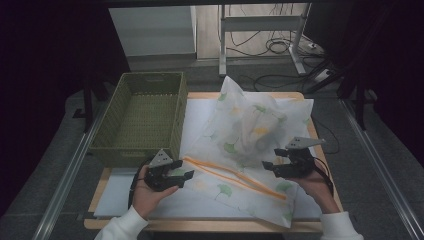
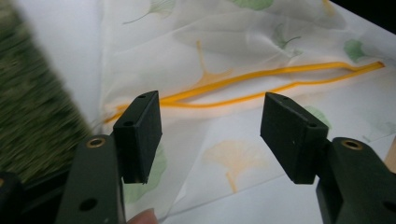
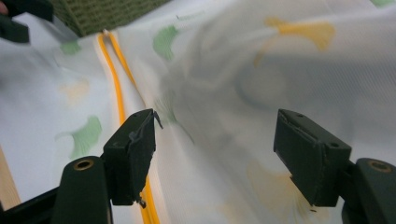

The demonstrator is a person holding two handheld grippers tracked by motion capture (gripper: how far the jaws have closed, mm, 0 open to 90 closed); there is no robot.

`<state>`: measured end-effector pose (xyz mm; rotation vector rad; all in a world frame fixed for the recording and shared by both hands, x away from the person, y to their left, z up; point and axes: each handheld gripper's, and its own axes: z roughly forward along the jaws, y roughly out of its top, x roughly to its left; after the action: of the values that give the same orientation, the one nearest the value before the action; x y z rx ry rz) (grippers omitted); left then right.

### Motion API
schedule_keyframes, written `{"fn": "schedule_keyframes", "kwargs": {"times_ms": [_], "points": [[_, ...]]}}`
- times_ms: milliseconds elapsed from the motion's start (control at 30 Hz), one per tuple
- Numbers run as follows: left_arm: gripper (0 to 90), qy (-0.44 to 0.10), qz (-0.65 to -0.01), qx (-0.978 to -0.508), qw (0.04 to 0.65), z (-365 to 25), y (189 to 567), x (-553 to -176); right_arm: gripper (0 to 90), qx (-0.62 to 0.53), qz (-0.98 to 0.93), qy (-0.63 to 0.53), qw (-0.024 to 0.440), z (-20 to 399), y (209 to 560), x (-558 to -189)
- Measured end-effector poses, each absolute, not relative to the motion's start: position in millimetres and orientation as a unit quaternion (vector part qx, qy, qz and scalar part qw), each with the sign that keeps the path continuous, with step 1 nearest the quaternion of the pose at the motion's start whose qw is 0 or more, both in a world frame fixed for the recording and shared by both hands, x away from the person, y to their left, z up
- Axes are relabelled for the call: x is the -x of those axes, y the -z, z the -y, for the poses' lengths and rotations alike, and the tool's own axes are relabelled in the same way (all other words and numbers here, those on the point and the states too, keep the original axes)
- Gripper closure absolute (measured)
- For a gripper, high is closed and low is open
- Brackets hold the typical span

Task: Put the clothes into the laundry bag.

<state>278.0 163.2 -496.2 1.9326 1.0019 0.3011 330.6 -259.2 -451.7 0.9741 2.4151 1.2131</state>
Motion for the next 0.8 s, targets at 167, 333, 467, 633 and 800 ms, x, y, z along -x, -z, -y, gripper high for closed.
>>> {"fn": "schedule_keyframes", "kwargs": {"times_ms": [167,333,467,633,800], "points": [[34.6,-0.128,-0.416,-0.781,0.447,-175.2,501.5,-273.3,29.5,-0.36,-0.823,-0.417,0.14,282.4,472.4,-315.1],[33.0,-0.133,-0.418,-0.783,0.441,-179.2,503.9,-267.9,29.5,-0.393,-0.812,-0.407,0.145,297.4,490.9,-307.6],[32.4,-0.146,-0.418,-0.784,0.436,-179.3,505.1,-266.4,29.5,-0.408,-0.802,-0.414,0.14,306.2,498.4,-305.9],[32.7,-0.146,-0.415,-0.789,0.428,-177.3,507.4,-267.7,29.5,-0.409,-0.803,-0.413,0.132,303.6,501.1,-308.9],[32.7,-0.145,-0.417,-0.79,0.425,-177.3,509.3,-268.7,29.5,-0.404,-0.806,-0.413,0.131,301.8,501.5,-309.0]]}}
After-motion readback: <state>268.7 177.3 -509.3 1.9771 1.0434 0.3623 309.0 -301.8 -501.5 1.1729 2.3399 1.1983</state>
